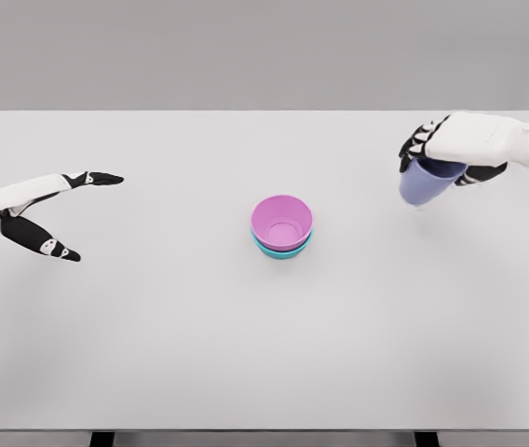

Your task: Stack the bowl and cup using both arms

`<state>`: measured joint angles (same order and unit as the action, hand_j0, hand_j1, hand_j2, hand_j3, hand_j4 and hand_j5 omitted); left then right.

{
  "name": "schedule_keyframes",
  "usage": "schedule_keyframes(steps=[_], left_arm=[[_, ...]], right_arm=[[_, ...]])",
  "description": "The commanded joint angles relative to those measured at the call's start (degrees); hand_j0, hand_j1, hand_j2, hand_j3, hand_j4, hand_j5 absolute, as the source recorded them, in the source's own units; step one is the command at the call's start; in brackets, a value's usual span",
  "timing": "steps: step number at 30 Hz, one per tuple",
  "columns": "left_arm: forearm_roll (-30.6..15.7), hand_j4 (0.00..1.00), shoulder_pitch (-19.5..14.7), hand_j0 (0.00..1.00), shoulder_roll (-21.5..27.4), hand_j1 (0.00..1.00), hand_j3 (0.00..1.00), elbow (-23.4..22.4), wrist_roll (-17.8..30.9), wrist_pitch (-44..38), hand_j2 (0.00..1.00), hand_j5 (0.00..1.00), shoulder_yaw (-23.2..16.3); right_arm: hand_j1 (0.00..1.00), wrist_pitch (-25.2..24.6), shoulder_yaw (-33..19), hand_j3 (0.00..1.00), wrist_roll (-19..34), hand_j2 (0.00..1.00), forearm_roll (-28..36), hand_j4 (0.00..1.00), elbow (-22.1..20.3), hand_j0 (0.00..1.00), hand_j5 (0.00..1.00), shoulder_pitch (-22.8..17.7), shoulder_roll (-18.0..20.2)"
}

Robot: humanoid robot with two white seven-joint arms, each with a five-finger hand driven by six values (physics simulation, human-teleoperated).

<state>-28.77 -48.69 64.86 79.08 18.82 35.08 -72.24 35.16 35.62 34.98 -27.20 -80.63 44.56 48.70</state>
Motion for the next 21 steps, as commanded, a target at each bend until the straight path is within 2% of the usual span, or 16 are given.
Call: schedule_keyframes(steps=[1, 9, 13, 17, 21], left_arm=[[-0.41, 1.0, 0.0, 1.0, -0.17, 1.0, 1.0, -0.07, -0.01, -0.08, 1.0, 1.0, 0.08], [-0.41, 1.0, 0.0, 1.0, -0.35, 1.0, 1.0, 0.02, -0.01, -0.08, 1.0, 1.0, 0.08], [-0.41, 1.0, 0.0, 1.0, -0.35, 1.0, 1.0, 0.02, -0.01, -0.08, 1.0, 1.0, 0.17], [-0.41, 1.0, 0.0, 1.0, -0.35, 1.0, 1.0, 0.02, -0.01, -0.08, 1.0, 1.0, 0.17], [-0.41, 1.0, 0.0, 1.0, -0.35, 1.0, 1.0, 0.02, -0.01, -0.08, 1.0, 1.0, 0.17]], right_arm=[[0.65, -0.16, -2.4, 0.65, 0.02, 0.65, 0.3, 0.65, -0.75, 0.65, 0.65, 0.0, -1.76], [0.65, -0.16, -3.19, 0.65, 0.02, 0.65, 0.39, 0.65, -1.9, 0.65, 0.65, 0.97, -5.37], [0.54, -0.16, -3.19, 0.54, 0.02, 0.54, 0.39, 0.54, -1.99, 0.54, 0.54, 1.14, -6.34], [0.55, -0.16, -3.19, 0.55, 0.02, 0.55, 0.39, 0.55, -2.07, 0.55, 0.55, 1.76, -7.65], [0.55, -0.16, -3.02, 0.55, 0.02, 0.55, 0.39, 0.55, -2.6, 0.55, 0.55, 2.02, -10.64]])
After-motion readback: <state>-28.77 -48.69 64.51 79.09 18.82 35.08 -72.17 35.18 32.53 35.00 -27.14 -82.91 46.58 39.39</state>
